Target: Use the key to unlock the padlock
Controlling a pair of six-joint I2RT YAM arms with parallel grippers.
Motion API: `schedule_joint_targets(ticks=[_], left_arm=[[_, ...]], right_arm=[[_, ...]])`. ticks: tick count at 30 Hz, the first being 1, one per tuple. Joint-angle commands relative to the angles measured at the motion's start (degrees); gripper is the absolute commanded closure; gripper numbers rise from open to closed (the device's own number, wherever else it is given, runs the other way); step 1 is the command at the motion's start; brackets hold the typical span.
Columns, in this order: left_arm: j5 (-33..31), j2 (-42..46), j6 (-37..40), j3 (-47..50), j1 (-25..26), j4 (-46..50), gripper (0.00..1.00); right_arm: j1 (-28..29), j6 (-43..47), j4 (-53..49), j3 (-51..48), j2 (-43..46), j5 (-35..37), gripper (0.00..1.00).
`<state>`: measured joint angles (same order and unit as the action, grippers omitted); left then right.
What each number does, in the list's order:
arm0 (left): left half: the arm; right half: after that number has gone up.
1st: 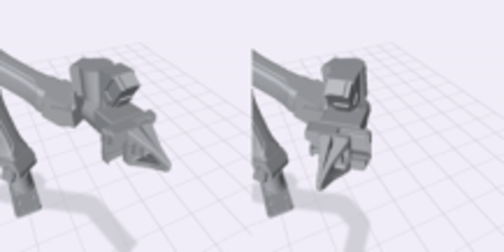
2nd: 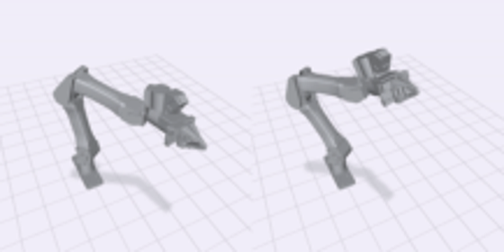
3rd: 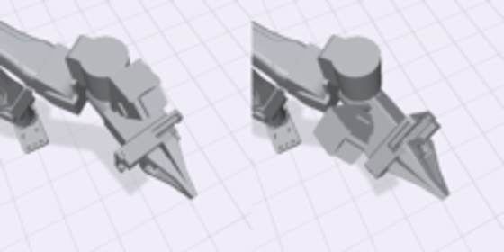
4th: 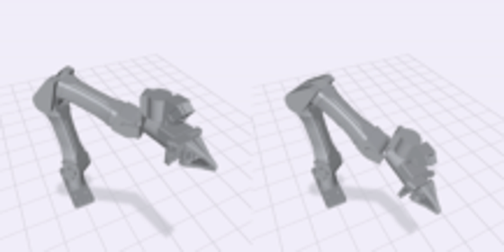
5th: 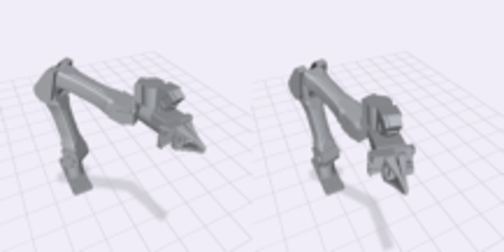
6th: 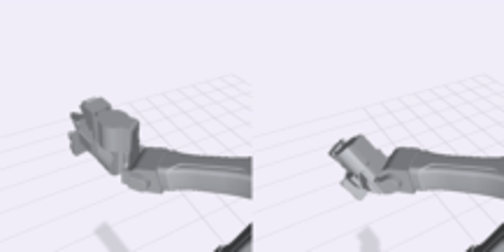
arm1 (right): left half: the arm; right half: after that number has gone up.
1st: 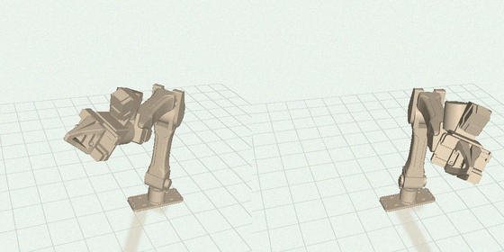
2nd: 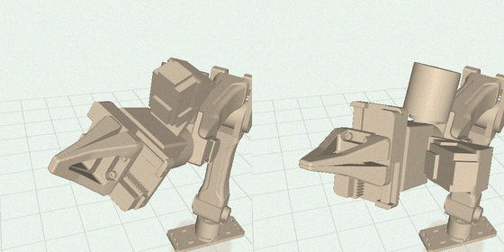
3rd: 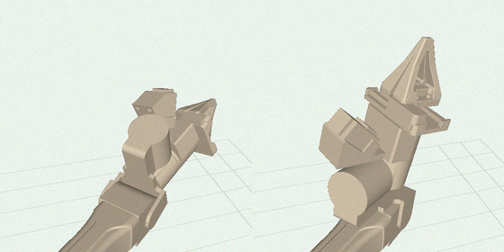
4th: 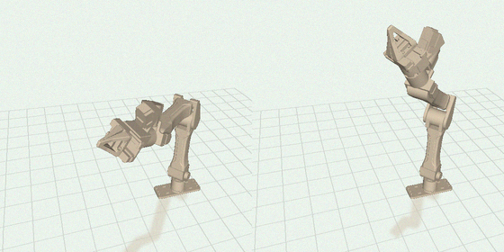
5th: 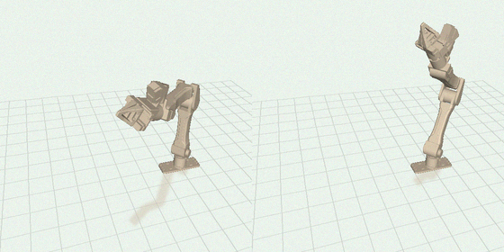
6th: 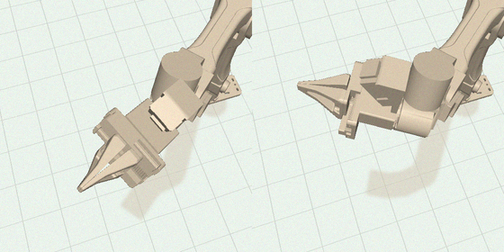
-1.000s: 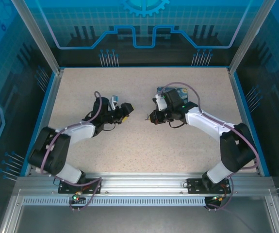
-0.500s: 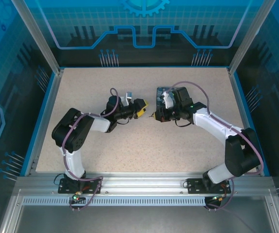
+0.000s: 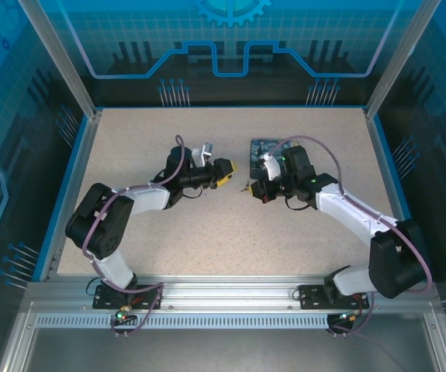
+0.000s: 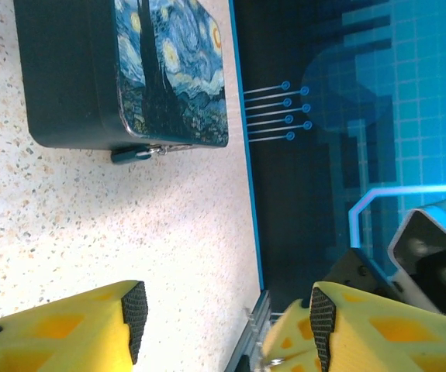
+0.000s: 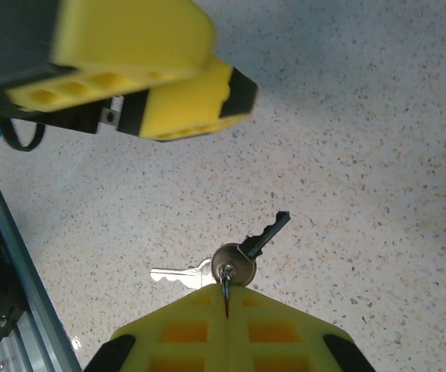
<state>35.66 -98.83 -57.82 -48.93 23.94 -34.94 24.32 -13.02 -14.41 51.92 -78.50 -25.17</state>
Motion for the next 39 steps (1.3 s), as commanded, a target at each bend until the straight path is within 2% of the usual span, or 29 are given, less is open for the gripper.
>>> schedule_joint_targets(ticks=[1, 15, 30, 39], left_arm=[[2.83, 0.42, 3.64, -2.63, 1.13, 5.59, 0.41], [4.48, -3.31, -2.29, -6.02, 4.4, 0.32, 0.46], [5.61, -3.98, -3.09, -7.03, 4.51, -0.43, 0.59], [6.69, -4.12, -2.58, -8.02, 4.92, -0.13, 0.71]], right_arm=[[0.03, 2.28, 2.49, -0.57, 2.7, -1.46, 1.0], [1.95, 4.6, 1.23, -0.07, 4.22, -1.75, 1.0], [2.14, 4.89, 1.23, 0.19, 3.44, -1.41, 1.0], [2.18, 4.97, 0.97, 0.37, 3.26, -1.09, 1.0]])
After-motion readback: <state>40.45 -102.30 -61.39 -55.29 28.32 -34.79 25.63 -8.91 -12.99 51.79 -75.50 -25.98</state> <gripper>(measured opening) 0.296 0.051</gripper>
